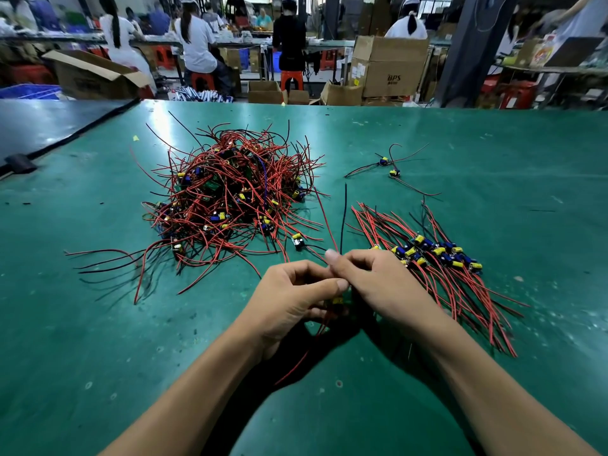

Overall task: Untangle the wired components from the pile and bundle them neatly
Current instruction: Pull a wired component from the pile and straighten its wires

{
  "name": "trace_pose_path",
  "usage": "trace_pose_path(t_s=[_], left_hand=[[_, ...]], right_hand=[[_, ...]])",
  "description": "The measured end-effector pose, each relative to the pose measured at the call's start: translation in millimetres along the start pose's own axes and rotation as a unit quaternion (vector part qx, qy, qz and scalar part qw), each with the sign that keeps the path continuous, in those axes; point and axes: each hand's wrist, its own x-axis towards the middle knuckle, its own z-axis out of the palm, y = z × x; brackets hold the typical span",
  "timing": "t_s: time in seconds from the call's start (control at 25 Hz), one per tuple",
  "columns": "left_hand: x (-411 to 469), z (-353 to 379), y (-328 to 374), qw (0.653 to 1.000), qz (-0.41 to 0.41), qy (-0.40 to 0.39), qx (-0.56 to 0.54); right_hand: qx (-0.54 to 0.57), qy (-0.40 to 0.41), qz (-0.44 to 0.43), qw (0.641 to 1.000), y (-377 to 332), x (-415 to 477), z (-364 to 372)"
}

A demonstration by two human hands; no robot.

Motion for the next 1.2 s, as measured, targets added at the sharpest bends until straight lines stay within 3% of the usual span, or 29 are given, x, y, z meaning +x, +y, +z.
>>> trace_pose_path(t_s=[0.04,0.2,0.32,0.56,0.72,0.96,1.08,1.2], left_hand=[[0.4,0.9,-0.7,1.0,0.007,0.011,0.006],[1.8,1.7,0.2,1.0,-0.002,0.03,-0.006],[2.3,-1.3,3.4,0.999,-0.027,0.01,-0.024],[2.0,-1.8,3.5,0.999,-0.037,0.003,-0.022],[3.6,0.7,1.2,0.999,-0.016,0.035,0.006],[0.1,0.7,2.9,1.0,-0.005,0.017,0.013],[-1.4,0.9,3.6,0.999,-0.006,-0.017,0.035],[-0.7,4.2,2.4,0.999,-0.005,-0.003,0.034]], right_hand=[[-0.032,0.03,-0.014,0.999,1.3,0.6,-0.3],[0.02,0.067,-0.045,0.997,-0.2,-0.9,-1.1],[0.049,0.045,-0.065,0.996,-4.5,-3.8,2.9],[0.232,-0.052,0.013,0.971,-5.7,-5.4,3.4],[0.195,-0.067,0.013,0.978,-4.7,-1.9,2.3],[0.186,0.022,-0.011,0.982,-0.2,0.0,-1.5],[0.224,-0.011,0.008,0.974,-0.7,0.7,-0.5],[0.269,-0.044,0.039,0.961,0.5,0.4,0.7]])
